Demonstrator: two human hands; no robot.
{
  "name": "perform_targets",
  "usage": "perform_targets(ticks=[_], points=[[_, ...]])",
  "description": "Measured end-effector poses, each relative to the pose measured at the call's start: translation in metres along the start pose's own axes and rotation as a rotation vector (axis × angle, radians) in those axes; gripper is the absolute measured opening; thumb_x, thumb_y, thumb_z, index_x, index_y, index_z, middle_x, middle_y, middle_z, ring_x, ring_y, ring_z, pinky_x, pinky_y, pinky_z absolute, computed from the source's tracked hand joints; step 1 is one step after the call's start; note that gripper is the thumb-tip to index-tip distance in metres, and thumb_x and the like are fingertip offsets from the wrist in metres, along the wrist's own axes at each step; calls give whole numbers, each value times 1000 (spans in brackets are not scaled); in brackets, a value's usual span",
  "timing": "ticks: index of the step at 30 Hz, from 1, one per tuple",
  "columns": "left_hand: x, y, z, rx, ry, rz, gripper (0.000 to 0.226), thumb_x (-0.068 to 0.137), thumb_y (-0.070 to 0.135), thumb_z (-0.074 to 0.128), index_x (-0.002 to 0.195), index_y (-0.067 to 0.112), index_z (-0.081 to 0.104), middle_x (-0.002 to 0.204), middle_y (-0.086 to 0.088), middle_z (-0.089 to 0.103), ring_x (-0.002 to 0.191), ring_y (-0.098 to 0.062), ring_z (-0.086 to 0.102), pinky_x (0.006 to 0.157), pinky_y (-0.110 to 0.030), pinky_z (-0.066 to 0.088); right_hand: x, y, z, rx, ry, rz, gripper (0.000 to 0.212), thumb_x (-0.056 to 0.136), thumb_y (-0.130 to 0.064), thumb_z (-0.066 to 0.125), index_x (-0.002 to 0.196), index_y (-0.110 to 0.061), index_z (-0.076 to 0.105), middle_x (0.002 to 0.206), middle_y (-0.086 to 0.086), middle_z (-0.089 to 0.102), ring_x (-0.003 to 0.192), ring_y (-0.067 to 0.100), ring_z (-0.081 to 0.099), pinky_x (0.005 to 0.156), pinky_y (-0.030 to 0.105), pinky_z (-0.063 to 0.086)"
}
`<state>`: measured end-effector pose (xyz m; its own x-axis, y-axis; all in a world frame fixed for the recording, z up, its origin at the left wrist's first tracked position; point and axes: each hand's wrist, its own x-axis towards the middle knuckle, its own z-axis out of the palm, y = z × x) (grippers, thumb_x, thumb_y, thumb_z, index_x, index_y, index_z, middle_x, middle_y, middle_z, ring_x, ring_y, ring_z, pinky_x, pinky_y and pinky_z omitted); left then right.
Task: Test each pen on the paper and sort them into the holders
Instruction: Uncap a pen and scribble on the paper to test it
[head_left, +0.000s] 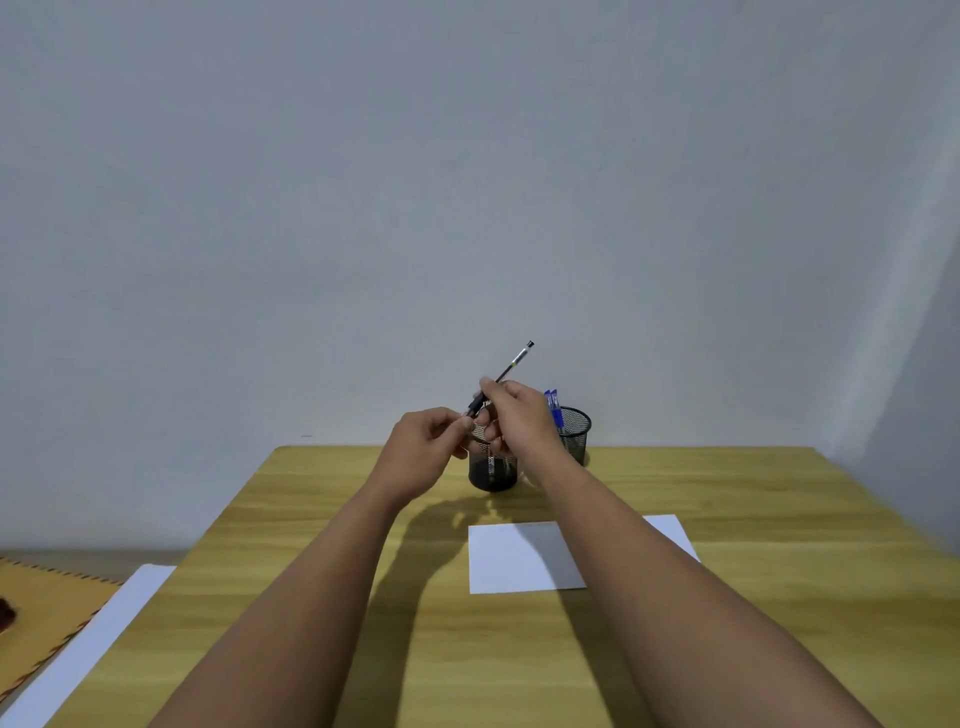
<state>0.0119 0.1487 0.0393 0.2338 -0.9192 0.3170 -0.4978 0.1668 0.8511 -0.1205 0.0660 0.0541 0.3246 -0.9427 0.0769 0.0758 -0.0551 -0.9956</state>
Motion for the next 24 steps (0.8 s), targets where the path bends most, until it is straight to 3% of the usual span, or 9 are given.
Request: perform_targets(ticks=[2,5,8,14,21,24], points=[[0,5,6,23,-17,-10,28,104,28,53,90,10,70,77,-3,77,68,-10,67,67,-21,47,0,2,-5,-21,36,-10,31,108,-33,61,86,-12,69,58,-3,59,45,10,46,45,22,38],[3,12,17,105,-38,-28,34,103,28,51,82,5,66,69,-1,75,59,-10,62,71,-36,54,2,6,-10,-55,115,5,37,109,-30,59,76,-15,66,57,-4,55,43,9,45,48,24,37],[5,26,24,174,-36,-58,38,101,27,50,79,0,64,66,-1,74,56,-13,62,74,-41,59,3,3,-14,-39,178,55,40,108,-26,57,71,-16,63,52,-6,53,37,7,42,47,25,33],[6,40,26,-6,-102,-196,41,104,24,51,79,-4,67,69,-12,71,62,-23,62,80,-52,62,11,-1,-14,-113,254,65,42,105,-25,61,64,-14,61,55,0,51,51,20,44,53,30,32],[-1,45,29,-258,-182,-368,29,104,25,54,84,6,65,64,-6,64,58,-19,55,80,-45,61,13,6,-15,-119,306,125,40,95,-20,63,57,-12,56,40,-6,47,51,22,42,58,33,34],[-7,45,32,-224,-261,-384,28,101,29,57,83,10,67,67,-5,64,60,-16,57,82,-43,62,15,8,-25,-129,324,101,39,97,-26,64,61,-13,61,49,-5,52,51,20,44,57,32,34]])
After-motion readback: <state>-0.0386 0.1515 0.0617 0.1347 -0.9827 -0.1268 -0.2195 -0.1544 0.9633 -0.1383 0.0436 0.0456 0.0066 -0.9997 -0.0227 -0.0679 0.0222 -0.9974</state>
